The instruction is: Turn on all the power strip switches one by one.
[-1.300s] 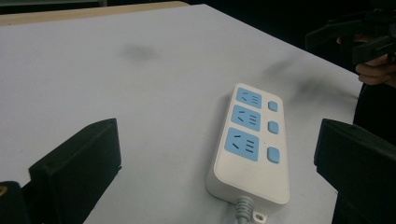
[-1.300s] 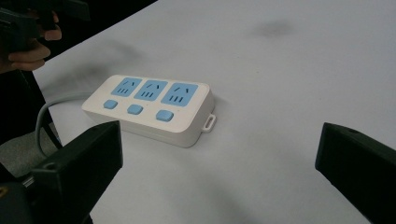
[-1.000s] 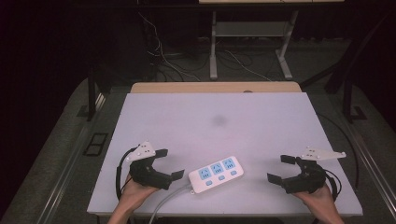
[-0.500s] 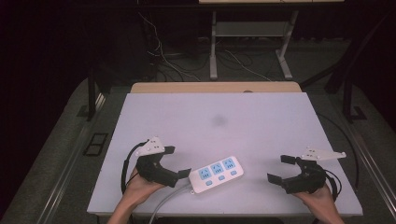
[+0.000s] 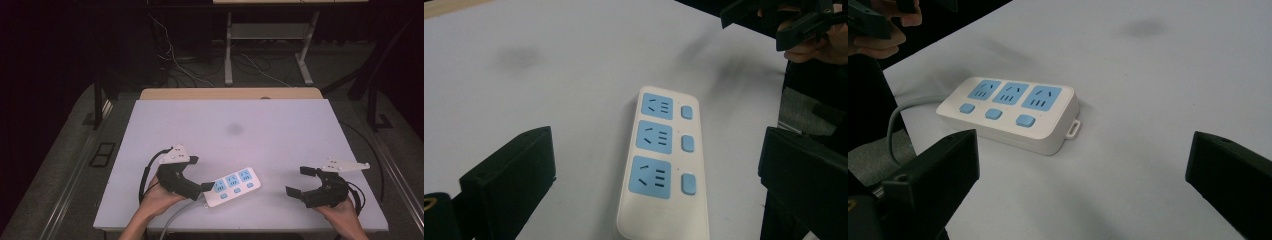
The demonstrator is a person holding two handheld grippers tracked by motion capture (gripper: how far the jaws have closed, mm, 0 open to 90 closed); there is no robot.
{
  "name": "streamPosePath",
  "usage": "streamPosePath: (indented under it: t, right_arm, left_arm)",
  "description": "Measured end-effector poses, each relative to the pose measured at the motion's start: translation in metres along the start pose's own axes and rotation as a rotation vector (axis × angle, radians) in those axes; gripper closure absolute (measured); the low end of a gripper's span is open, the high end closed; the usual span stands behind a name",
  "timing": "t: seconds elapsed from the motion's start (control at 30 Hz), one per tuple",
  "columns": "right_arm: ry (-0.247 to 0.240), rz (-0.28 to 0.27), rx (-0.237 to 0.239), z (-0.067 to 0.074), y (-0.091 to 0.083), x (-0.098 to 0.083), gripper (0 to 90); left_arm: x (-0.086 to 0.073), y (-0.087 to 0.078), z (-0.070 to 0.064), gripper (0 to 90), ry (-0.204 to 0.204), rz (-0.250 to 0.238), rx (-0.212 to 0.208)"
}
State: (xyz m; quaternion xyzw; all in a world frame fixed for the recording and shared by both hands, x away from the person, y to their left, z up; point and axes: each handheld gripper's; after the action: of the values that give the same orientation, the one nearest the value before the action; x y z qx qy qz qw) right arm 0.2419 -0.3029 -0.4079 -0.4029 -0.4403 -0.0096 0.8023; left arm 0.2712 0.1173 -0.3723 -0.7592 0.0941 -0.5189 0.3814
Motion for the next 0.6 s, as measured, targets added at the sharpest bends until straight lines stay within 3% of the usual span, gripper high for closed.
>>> streamPosePath:
  t: [0.6]
  right_arm:
    - [-0.005,0.007,0.004,0.001,0.001,0.000,0.5]
  left_arm:
    - [0.014,0.021,-0.014,0.5,0.092,0.127,-0.037]
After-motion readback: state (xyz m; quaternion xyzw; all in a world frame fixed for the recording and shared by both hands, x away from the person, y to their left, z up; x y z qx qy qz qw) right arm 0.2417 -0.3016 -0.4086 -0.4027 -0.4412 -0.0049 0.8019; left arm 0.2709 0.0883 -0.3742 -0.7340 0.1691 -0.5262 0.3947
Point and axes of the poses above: each handheld gripper's, and its own axes: y roughly forward along the jaws, x roughly out of its top, z roughly to its left, and after that the axes turned 11 degrees about z, right-handed
